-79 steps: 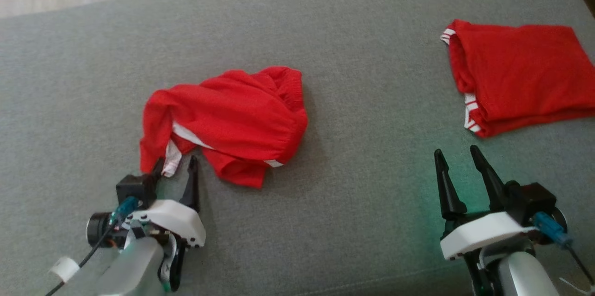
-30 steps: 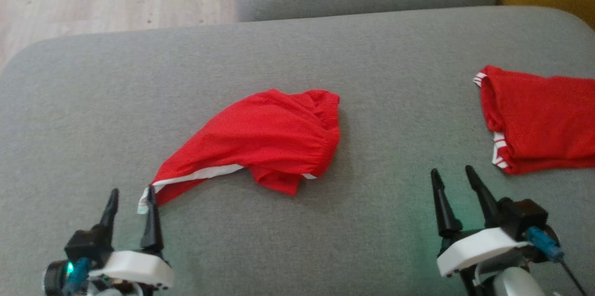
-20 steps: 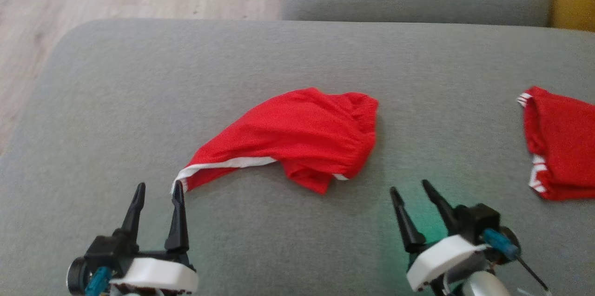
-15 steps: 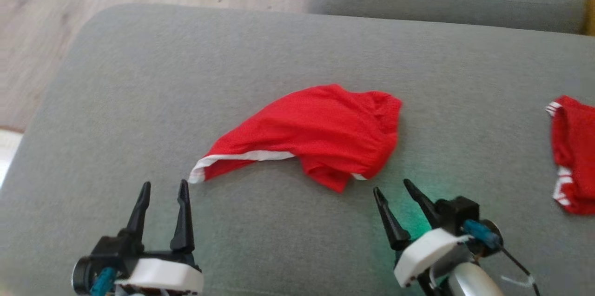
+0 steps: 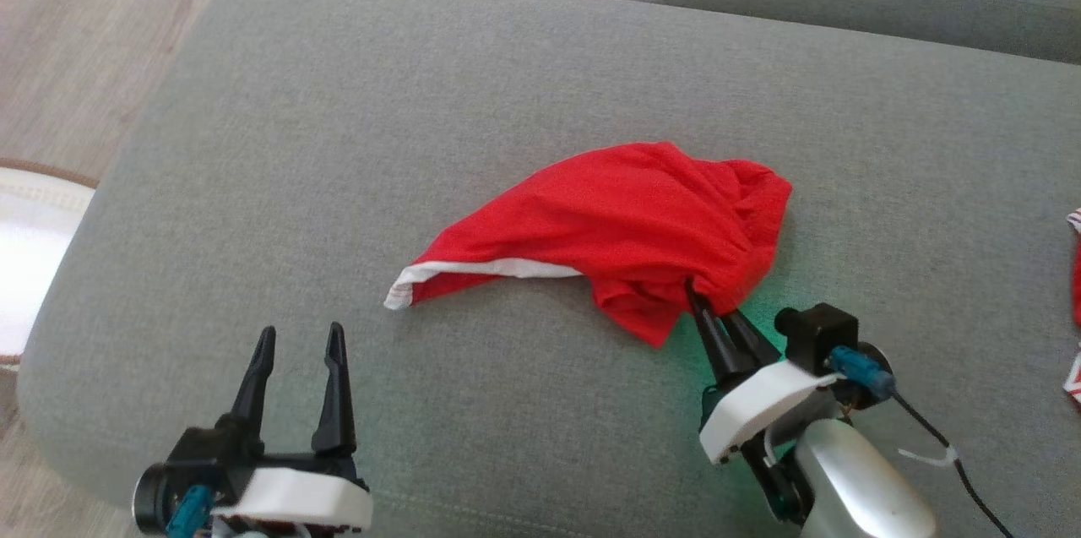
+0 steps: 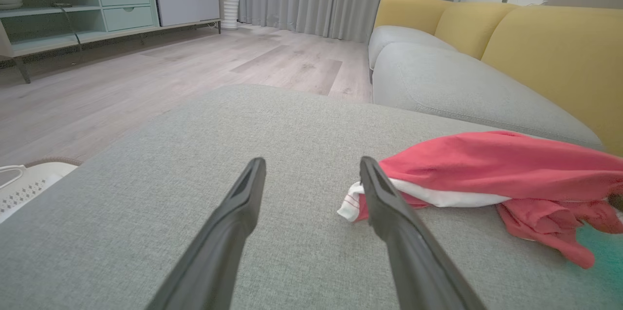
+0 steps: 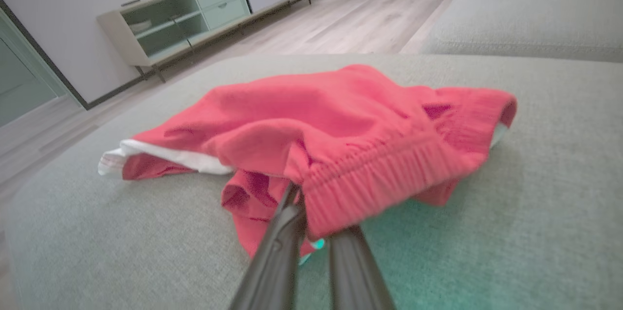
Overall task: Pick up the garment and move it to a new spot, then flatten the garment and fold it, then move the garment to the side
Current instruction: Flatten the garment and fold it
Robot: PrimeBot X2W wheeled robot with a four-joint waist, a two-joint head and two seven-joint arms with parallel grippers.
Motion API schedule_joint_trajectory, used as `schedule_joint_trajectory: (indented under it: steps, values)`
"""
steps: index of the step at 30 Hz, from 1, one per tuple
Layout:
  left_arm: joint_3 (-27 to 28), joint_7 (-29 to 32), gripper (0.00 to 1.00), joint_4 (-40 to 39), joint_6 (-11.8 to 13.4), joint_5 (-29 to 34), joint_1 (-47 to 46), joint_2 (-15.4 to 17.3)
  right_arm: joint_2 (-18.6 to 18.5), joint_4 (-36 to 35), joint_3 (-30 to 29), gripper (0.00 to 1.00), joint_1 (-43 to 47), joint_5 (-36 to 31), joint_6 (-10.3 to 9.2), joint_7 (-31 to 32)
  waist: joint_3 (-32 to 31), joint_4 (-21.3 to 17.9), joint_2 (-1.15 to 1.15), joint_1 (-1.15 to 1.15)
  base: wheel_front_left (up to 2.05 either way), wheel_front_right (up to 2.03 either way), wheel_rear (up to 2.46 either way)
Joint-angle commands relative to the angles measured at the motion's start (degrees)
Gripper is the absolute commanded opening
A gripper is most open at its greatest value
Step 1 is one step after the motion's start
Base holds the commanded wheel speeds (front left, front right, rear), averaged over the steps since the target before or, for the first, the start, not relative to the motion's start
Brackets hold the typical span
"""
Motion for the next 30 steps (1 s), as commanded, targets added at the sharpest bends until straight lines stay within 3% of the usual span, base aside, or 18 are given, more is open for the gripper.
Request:
schedule_joint_trajectory:
  steps: [1, 9, 22, 26, 30]
  values:
    - [2.3, -0.2, 1.00, -1.6, 0.5, 0.5, -1.0, 0.5, -0.1, -2.0, 0.8, 0.00, -1.8, 0.7, 0.19, -1.1, -0.4, -0.6, 0.00, 0.00, 0.00, 0.00, 0.00]
    - [2.2, -0.5, 1.00, -1.5, 0.6, 0.2, 0.4, 0.0, -0.1, -10.5, -0.5, 0.00, 1.5, 1.9, 0.19, 1.6, -3.5, -4.5, 0.00, 0.00, 0.00, 0.00, 0.00]
    - [1.5, -0.7, 1.00, -0.8, 0.1, 0.0, 2.6, -1.8, -1.0, -36.7, -8.8, 0.00, 15.7, -3.1, 0.19, 25.5, -7.2, -9.1, 0.00, 0.00, 0.00, 0.00, 0.00]
    - [1.0, -0.8, 1.00, -0.4, -0.5, 0.4, 2.1, -2.3, -2.8, -38.3, -11.6, 0.00, 16.9, -3.1, 0.19, 31.3, -6.4, -8.5, 0.00, 0.00, 0.00, 0.00, 0.00]
    - [0.3, -0.8, 1.00, 0.0, -1.3, 0.8, 1.1, -2.8, -4.4, -34.4, -14.0, 0.00, 14.4, -2.2, 0.19, 33.5, -4.1, -7.0, 0.00, 0.00, 0.00, 0.00, 0.00]
